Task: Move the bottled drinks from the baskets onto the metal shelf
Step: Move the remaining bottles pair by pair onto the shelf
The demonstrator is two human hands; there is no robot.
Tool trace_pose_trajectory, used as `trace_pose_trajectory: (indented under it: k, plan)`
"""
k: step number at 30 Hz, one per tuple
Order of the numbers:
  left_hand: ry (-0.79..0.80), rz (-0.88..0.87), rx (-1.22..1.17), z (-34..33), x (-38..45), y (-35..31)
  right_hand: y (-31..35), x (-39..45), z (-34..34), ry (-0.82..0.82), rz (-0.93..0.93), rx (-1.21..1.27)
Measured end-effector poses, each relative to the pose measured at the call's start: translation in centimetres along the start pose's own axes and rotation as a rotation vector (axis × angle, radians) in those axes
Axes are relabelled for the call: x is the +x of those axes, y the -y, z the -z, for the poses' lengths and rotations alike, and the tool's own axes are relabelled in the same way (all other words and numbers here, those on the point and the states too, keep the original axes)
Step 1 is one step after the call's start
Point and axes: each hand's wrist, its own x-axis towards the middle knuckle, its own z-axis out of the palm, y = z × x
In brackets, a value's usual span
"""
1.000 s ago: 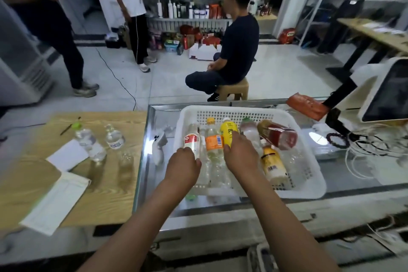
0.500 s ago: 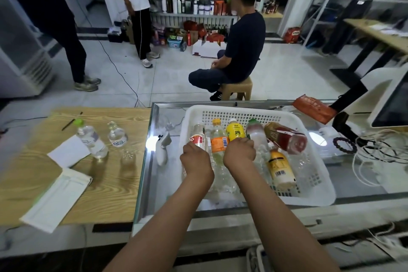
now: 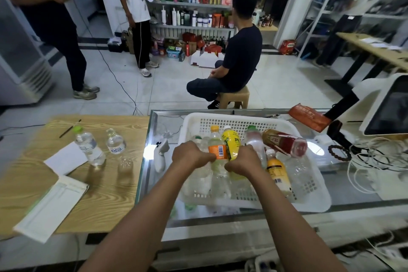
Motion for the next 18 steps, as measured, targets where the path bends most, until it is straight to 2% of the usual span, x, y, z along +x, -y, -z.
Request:
trace_pose_trajectory:
  k: [6,10,12,18]
  plan:
    - [0.123,0.128,-0.536,2.5,0.1,2.1,-1.0,0.5,1.8,0.16,-0.054,0.439]
    - [0.302,0.129,-0.925,2.6,0.4,3.6,-1.2,1.0,3.5,0.231,-0.224,0.863]
    - [0.361,0.063,-1.007,2.3,0.4,3.9,-0.9,0.9,3.9,0.306,-0.278,0.95]
    - [0.412,-0.035,-1.039,1.0,0.3,3.8,0.4,0.2,2.8,0.426,-0.388,0.951]
